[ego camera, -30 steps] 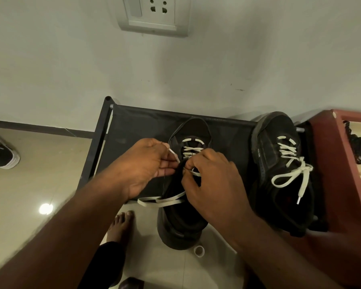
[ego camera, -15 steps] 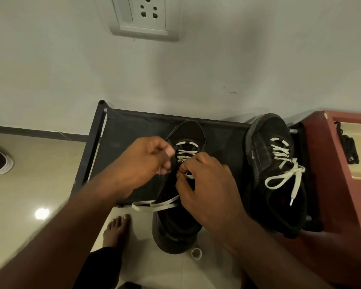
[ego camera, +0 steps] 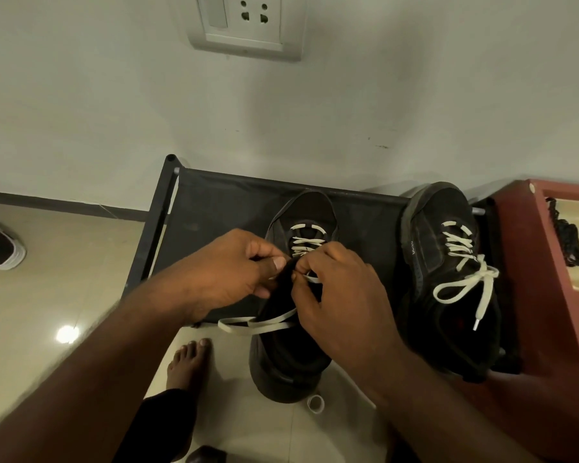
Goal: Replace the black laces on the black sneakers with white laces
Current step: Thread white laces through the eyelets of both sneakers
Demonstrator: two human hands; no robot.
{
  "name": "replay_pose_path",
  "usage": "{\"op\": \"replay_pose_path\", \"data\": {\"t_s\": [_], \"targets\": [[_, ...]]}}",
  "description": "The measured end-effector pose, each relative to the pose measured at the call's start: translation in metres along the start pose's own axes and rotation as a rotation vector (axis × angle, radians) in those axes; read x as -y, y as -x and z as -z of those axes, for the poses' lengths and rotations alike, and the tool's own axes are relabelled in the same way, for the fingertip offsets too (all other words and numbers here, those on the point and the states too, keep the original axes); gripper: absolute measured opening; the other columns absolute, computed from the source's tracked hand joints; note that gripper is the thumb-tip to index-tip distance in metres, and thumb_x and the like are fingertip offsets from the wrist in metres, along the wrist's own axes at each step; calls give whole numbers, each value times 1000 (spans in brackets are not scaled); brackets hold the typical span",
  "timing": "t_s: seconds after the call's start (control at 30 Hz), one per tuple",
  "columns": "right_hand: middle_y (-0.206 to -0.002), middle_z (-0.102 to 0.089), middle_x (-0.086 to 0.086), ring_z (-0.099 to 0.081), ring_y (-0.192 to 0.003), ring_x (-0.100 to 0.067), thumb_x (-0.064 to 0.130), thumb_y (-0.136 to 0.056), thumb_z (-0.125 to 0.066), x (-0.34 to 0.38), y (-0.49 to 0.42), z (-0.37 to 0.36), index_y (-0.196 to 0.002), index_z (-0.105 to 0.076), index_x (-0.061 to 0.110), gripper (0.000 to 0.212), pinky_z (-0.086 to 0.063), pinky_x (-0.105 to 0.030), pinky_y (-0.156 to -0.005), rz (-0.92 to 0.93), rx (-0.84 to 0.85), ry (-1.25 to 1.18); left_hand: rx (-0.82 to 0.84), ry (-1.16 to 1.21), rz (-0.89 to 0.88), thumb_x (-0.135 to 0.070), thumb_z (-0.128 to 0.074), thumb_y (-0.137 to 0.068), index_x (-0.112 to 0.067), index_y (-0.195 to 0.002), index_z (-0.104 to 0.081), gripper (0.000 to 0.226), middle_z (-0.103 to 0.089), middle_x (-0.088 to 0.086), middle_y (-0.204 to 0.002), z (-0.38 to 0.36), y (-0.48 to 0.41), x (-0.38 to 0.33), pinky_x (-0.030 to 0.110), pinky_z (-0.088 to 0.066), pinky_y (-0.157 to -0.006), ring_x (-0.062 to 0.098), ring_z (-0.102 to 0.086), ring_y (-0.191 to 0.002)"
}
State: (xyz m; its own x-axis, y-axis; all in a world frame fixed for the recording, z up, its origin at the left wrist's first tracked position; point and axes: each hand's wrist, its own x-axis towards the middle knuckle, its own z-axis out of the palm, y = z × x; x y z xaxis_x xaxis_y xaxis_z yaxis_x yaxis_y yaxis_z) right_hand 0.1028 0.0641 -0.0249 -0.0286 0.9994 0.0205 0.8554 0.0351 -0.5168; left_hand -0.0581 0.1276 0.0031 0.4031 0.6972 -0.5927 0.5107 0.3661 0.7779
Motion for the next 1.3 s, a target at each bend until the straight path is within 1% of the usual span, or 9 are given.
{"op": "replay_pose_path", "data": {"t_s": [0.33, 0.5, 0.7, 0.8, 0.9, 0.97, 1.07, 1.17, 1.3], "targets": [[-94, -60, 7, -55, -83, -11, 28, -89, -64, 0, -1, 5, -92, -68, 23, 7, -53, -38, -75, -11, 36, -45, 44, -454, -97, -22, -52, -100, -27, -73, -60, 28, -58, -7, -67, 6, 4, -3, 18, -45, -58, 2, -54, -60], [-97, -59, 9, -56, -87, -11, 32, -90, -60, 1, -2, 9, -93, -68, 25, 11, -52, -40, -80, -25, 78, -63, -56, -485, -114, -23, -46, -100, -17, -84, -59, 22, -55, -5, -73, 1, 3, -5, 22, -39, -58, 6, -48, -63], [-96, -56, 12, -53, -89, -8, 40, -88, -50, 2, -2, 11, -93, -67, 27, 21, -51, -37, -82, -43, 104, -74, -220, -14, -34, -19, -41, -98, -12, -78, -62, 30, -66, 14, -91, 2, 3, -10, 40, -53, -87, 21, -61, -86], [-96, -56, 12, -53, -90, -8, 38, -89, -51, 3, -2, 12, -92, -66, 27, 19, -51, -38, -83, -49, 107, -88, -211, 565, -48, -13, -38, -98, -11, -78, -55, 27, -69, 7, -84, 3, 3, -15, 39, -54, -94, 24, -70, -93], [-97, -56, 13, -54, -91, -8, 41, -88, -47, 3, -2, 12, -92, -66, 29, 22, -51, -40, -84, -51, 111, -108, -87, 1166, -168, -13, -37, -97, -14, -74, -49, 26, -60, 4, -72, 12, 3, -15, 39, -58, -86, 16, -64, -66], [-97, -56, 13, -54, -91, -8, 40, -89, -48, 3, -2, 12, -92, -65, 29, 21, -51, -41, -85, -52, 117, -114, -123, 1226, -187, -17, -40, -99, -17, -75, -49, 25, -52, -2, -66, 18, -1, -13, 28, -56, -65, 7, -47, -53], [-95, -56, 13, -55, -89, -8, 38, -89, -52, 2, -3, 12, -91, -66, 29, 17, -51, -44, -85, -41, 107, -111, -294, 585, -144, -24, -50, -101, -13, -82, -59, 24, -60, 0, -66, 16, -4, -6, 22, -42, -51, 6, -45, -49], [-93, -56, 13, -55, -86, -7, 38, -90, -55, 1, -3, 11, -90, -67, 30, 14, -49, -48, -89, -32, 93, -91, -184, -217, -115, -34, -57, -97, -20, -86, -71, 23, -67, -3, -66, 4, -2, -2, 23, -45, -60, 0, -56, -52], [-90, -56, 13, -55, -83, -6, 47, -84, -42, 1, -4, 10, -88, -66, 31, 30, -52, -49, -84, -34, 94, -107, -144, -464, -134, -37, -57, -97, -25, -82, -73, 25, -67, -6, -69, 1, 0, -8, 24, -52, -63, 5, -63, -64]]}}
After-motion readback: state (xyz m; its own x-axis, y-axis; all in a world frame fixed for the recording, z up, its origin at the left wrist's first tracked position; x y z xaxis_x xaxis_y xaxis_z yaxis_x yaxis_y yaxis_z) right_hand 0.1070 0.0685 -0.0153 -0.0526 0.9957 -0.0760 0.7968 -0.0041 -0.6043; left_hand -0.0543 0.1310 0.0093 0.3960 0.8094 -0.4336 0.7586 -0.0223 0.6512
